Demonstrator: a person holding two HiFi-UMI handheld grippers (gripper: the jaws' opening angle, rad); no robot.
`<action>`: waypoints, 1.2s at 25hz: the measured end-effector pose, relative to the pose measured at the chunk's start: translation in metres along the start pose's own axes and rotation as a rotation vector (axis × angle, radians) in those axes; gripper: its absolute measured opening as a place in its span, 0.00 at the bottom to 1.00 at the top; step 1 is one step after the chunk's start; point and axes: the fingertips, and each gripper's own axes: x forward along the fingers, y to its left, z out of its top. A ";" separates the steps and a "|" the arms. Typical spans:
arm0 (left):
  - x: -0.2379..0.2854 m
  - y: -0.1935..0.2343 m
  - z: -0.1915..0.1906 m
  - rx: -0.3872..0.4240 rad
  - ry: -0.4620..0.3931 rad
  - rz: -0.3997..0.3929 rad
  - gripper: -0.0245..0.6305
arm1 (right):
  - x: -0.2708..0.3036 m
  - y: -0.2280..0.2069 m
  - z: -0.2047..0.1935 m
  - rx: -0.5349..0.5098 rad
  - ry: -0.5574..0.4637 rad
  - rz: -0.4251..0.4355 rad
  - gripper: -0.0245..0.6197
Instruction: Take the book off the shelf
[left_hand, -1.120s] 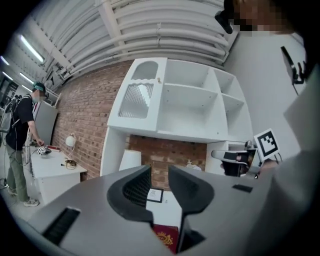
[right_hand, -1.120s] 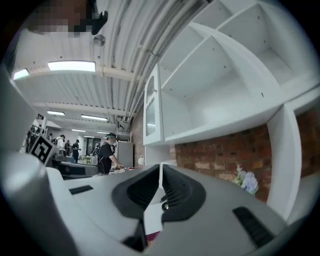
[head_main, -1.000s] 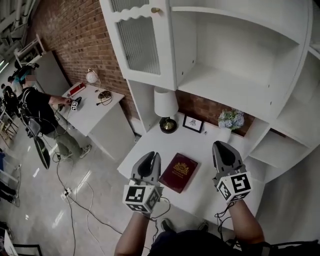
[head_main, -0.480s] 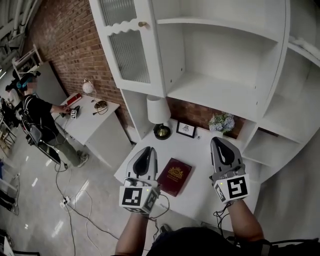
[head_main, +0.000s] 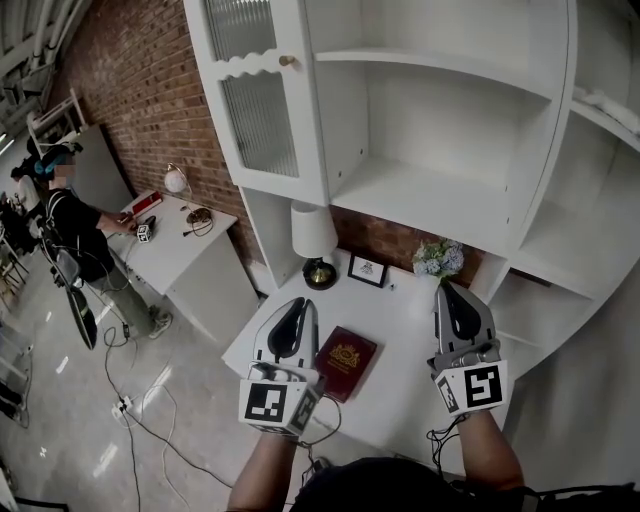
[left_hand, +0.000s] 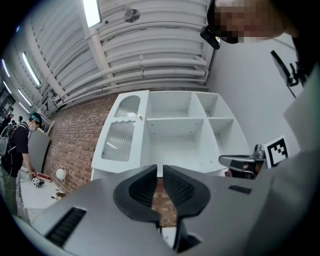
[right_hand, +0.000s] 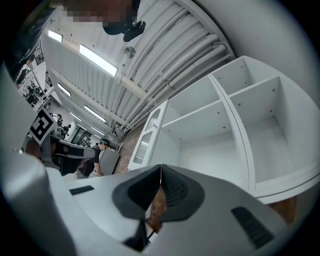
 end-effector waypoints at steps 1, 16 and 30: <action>0.001 0.000 0.000 -0.002 0.014 0.010 0.10 | 0.000 -0.001 0.000 0.000 -0.001 0.000 0.04; 0.009 0.005 -0.016 0.002 0.020 0.018 0.10 | 0.006 0.000 -0.007 0.012 0.007 0.022 0.04; 0.010 0.012 -0.017 -0.010 0.023 0.037 0.10 | 0.007 -0.003 -0.011 0.021 0.015 0.021 0.04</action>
